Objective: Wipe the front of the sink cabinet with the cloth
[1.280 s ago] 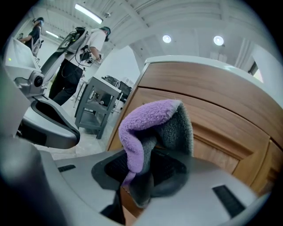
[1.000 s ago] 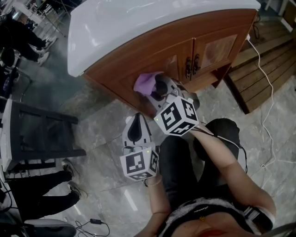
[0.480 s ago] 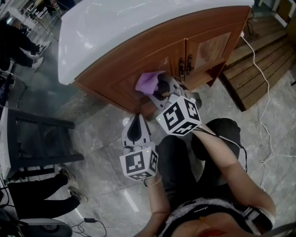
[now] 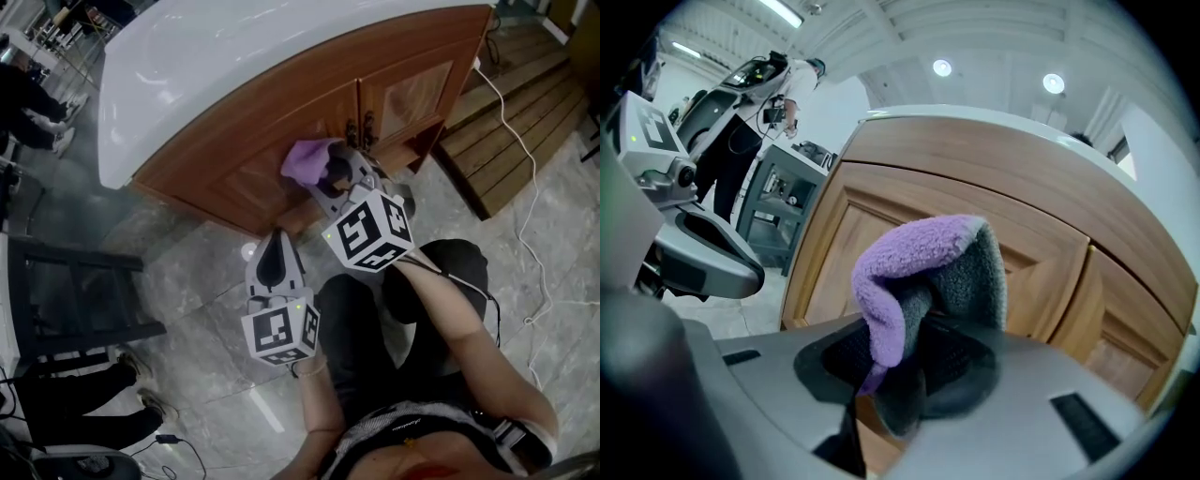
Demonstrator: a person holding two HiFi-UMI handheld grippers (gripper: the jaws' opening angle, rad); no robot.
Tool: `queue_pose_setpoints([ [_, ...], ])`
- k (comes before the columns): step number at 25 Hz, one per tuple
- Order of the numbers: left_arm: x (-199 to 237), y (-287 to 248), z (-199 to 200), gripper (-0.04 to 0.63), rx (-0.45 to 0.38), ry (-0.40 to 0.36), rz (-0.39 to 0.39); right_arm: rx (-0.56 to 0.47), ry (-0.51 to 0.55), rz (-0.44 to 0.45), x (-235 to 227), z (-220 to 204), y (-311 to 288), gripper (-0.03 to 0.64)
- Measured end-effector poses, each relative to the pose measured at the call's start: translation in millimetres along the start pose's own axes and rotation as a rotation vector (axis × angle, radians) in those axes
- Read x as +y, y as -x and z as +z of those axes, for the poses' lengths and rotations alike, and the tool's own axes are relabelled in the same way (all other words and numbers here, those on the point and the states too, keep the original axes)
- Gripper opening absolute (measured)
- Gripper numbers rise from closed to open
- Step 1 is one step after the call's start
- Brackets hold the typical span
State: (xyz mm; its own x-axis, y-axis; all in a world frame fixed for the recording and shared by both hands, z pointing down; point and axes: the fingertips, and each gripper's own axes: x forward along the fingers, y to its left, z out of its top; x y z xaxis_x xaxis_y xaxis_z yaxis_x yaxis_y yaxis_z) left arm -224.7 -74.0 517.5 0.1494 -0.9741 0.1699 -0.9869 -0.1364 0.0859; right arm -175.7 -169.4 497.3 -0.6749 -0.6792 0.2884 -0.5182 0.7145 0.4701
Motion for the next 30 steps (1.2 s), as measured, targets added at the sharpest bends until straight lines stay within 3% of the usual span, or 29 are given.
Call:
queue_pose_setpoints([
  [11, -13, -9, -4, 0.000, 0.005, 0.009, -0.040, 0.072, -0.013, -0.084, -32, -26, 15, 0.164],
  [30, -3, -2, -9, 0.000, 0.015, 0.013, -0.020, 0.068, -0.016, -0.099, -35, -29, 17, 0.164],
])
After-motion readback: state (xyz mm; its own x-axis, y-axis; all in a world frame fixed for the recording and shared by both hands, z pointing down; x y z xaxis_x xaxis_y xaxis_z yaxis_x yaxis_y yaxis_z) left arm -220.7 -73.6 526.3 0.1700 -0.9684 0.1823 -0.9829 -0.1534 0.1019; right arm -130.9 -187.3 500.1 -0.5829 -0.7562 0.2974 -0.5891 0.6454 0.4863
